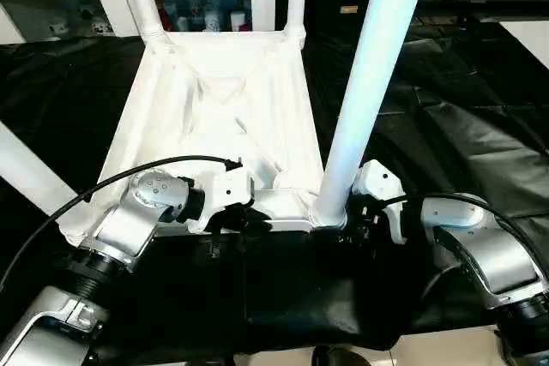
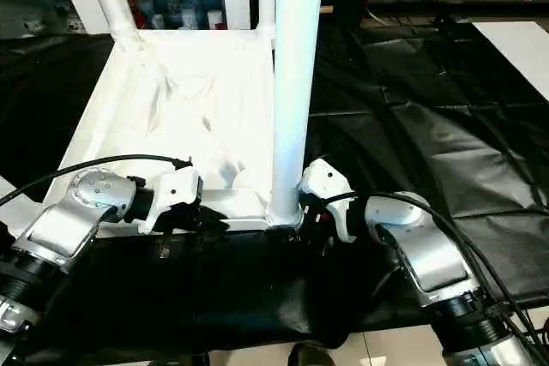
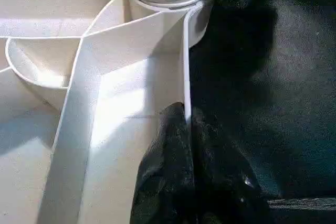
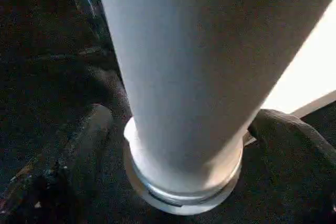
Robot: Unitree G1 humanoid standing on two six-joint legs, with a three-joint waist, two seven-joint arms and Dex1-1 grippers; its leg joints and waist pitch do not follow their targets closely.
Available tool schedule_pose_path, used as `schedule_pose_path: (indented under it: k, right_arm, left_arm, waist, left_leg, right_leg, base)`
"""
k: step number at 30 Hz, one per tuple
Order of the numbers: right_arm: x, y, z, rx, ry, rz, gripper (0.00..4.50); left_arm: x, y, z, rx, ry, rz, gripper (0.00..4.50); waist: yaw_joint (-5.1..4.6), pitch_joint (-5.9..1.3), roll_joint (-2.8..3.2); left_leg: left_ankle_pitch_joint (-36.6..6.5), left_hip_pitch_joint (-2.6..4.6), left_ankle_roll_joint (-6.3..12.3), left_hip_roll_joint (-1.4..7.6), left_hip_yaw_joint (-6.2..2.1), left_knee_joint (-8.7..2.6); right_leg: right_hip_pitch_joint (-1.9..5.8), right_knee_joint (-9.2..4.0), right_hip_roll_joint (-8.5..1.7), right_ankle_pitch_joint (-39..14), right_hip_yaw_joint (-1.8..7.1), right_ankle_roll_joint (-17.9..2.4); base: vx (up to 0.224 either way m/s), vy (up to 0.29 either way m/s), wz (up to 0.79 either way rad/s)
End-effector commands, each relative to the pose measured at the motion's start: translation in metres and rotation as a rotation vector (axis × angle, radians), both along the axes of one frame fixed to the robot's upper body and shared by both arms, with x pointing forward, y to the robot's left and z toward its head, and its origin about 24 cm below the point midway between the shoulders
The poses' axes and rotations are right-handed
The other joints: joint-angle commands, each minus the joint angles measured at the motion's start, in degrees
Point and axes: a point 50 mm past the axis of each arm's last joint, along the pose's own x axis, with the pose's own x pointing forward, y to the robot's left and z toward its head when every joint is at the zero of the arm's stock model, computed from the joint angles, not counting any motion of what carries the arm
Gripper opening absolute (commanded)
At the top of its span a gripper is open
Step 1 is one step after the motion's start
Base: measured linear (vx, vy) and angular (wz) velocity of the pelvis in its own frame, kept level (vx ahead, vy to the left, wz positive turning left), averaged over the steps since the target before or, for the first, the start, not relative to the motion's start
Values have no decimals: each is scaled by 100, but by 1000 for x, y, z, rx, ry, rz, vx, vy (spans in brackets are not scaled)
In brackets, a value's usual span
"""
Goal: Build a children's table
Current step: Rotate leg to tighten
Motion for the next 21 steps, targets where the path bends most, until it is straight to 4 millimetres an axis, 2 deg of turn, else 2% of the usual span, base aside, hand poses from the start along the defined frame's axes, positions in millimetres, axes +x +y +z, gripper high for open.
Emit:
schedule_pose_path:
  k: [1,4,7,11,16,18,21]
  right_arm:
    - [1,1,2,13,-11,10,446]
    - [2,0,2,19,-8,4,420]
    - [1,1,0,29,1,6,407]
    - [1,2,-2,32,8,3,364]
    - [0,3,-4,31,15,1,332]
    - [0,3,-5,31,15,2,301]
    - [0,3,-6,30,16,-2,292]
  left_arm:
    - [-7,-5,-8,24,36,-44,0]
    - [-7,-5,-8,25,36,-43,0]
    - [-7,-5,-8,27,38,-41,0]
    - [-8,-5,-9,29,40,-41,0]
    - [-8,-5,-9,33,42,-40,0]
    - [-8,-4,-10,33,43,-40,0]
    - [-9,-4,-10,35,47,-40,0]
  waist:
    - [0,-373,-11]
    - [-2,-367,-14]
    - [-4,-368,-11]
    - [-4,-370,-12]
    - [-4,-356,-8]
    - [-6,-359,-14]
    - [-11,-352,-12]
  left_leg:
    - [-707,107,517,289,-97,-320]
    - [-795,109,479,289,-100,-325]
    - [-776,112,479,291,-100,-325]
    - [-719,111,498,286,-99,-319]
    - [-749,109,505,288,-102,-324]
    - [-751,110,495,286,-100,-321]
    - [-766,110,489,288,-102,-326]
  right_leg:
    - [301,-242,-345,-253,242,-1634]
    - [300,-257,-346,-404,242,-1612]
    - [297,-251,-343,-368,243,-1613]
    - [301,-241,-337,-294,242,-1622]
    - [295,-248,-342,-356,240,-1614]
    - [298,-248,-339,-354,241,-1611]
    - [296,-250,-340,-359,241,-1611]
  base:
    - [0,0,0]
    - [0,0,0]
    - [0,0,0]
    - [0,0,0]
    - [0,0,0]
    - [0,0,0]
    - [0,0,0]
